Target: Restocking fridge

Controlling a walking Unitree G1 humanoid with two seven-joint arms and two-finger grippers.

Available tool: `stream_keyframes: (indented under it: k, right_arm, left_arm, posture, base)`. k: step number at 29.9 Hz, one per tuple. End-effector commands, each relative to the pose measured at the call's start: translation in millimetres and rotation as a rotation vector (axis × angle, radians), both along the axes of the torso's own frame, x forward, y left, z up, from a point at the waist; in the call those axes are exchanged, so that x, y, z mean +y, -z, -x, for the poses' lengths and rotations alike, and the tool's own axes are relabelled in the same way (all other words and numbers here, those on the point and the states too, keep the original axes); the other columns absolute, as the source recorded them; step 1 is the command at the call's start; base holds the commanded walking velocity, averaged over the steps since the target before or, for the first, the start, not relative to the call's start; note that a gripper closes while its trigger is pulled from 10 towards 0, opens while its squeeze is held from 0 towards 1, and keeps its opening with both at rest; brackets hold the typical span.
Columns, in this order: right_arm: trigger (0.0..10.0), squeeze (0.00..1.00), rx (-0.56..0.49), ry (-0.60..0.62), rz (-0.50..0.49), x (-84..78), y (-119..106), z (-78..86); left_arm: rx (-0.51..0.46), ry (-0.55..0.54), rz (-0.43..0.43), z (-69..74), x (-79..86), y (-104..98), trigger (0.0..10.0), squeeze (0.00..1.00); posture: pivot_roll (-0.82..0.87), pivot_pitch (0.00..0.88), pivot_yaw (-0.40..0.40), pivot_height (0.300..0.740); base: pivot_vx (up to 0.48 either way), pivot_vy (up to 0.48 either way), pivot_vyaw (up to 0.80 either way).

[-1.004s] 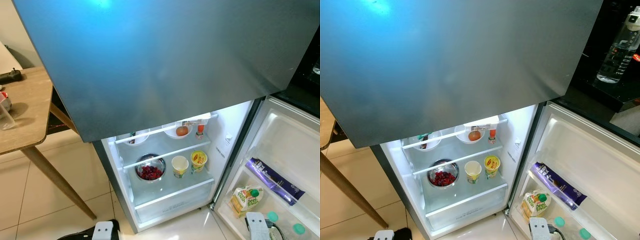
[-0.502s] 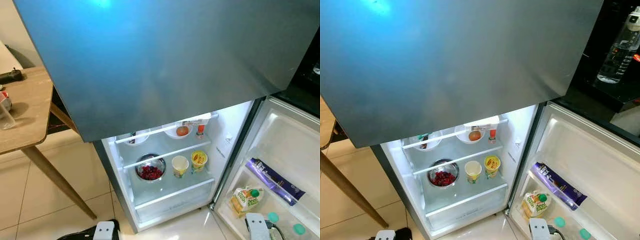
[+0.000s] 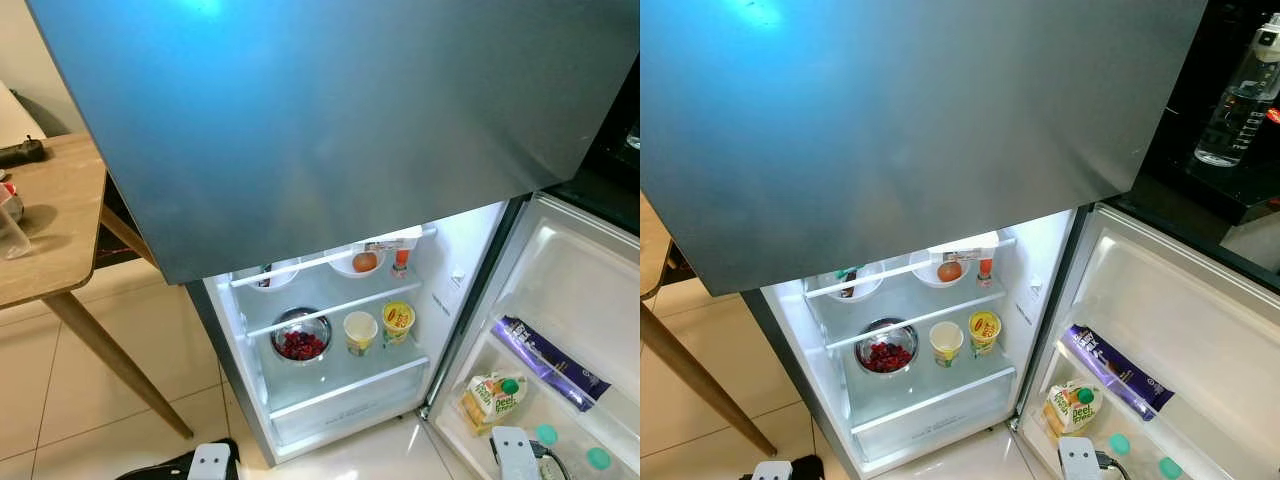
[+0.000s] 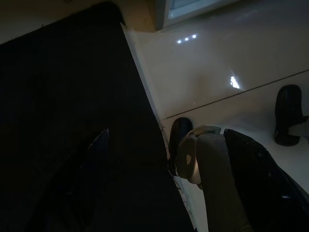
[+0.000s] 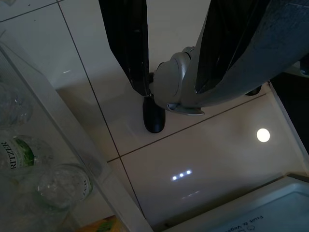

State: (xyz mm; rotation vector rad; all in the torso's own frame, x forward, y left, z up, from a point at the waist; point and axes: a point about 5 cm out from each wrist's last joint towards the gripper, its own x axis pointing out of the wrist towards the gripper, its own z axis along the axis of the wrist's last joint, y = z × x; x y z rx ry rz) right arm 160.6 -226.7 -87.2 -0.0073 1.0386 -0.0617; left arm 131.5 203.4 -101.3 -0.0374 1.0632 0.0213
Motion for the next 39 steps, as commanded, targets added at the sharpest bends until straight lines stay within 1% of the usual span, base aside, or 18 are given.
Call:
stream_keyframes:
  k: [1, 25, 30, 31, 32, 35, 38, 39]
  right_arm:
    - [10.0, 0.00, 0.012, 0.003, -0.007, 2.3, 1.8, 2.8]
    - [10.0, 0.00, 0.018, 0.002, -0.012, 2.6, 2.5, 4.4]
    - [10.0, 0.00, 0.031, 0.024, -0.024, 2.8, 3.5, 6.4]
    - [10.0, 0.00, 0.037, 0.042, -0.047, 3.9, 4.2, 7.6]
    - [10.0, 0.00, 0.037, 0.042, -0.047, 3.9, 4.2, 7.6]
    - [10.0, 0.00, 0.055, 0.075, -0.089, 6.8, 6.1, 10.7]
    - [10.0, 0.00, 0.069, 0.075, -0.089, 7.5, 7.1, 12.6]
    - [10.0, 0.00, 0.069, 0.039, -0.060, 7.0, 6.9, 12.4]
  left_arm:
    - [0.025, 0.003, 0.004, 5.2, -2.4, 2.4, 10.0, 0.00]
    - [0.028, 0.003, 0.013, 5.7, -4.6, 2.9, 10.0, 0.00]
    - [0.046, -0.010, 0.050, 7.9, -6.6, 4.0, 10.0, 0.00]
    - [0.053, 0.002, 0.046, 8.6, -6.9, 4.3, 10.0, 0.00]
    - [0.053, 0.002, 0.046, 8.6, -6.9, 4.3, 10.0, 0.00]
    - [0.070, 0.032, 0.024, 10.5, -7.3, 5.2, 10.0, 0.00]
    - [0.077, 0.046, 0.015, 11.9, -8.0, 5.7, 10.0, 0.00]
    - [0.078, 0.052, 0.010, 12.2, -8.0, 5.9, 10.0, 0.00]
  posture:
    - [-0.06, 0.000, -0.016, 0.740]
    - [-0.06, 0.000, -0.016, 0.740]
    - [-0.06, 0.000, -0.018, 0.740]
    - [-0.06, 0.000, -0.018, 0.740]
    - [-0.06, 0.000, -0.018, 0.740]
    - [-0.06, 0.000, -0.019, 0.740]
    - [-0.06, 0.000, -0.019, 0.740]
    - [-0.06, 0.000, -0.019, 0.740]
  base:
    - [0.000, 0.000, 0.00]
    - [0.000, 0.000, 0.00]
    - [0.000, 0.000, 0.00]
    - [0.000, 0.000, 0.00]
    - [0.000, 0.000, 0.00]
    - [0.000, 0.000, 0.00]
    - [0.000, 0.000, 0.00]
    - [0.000, 0.000, 0.00]
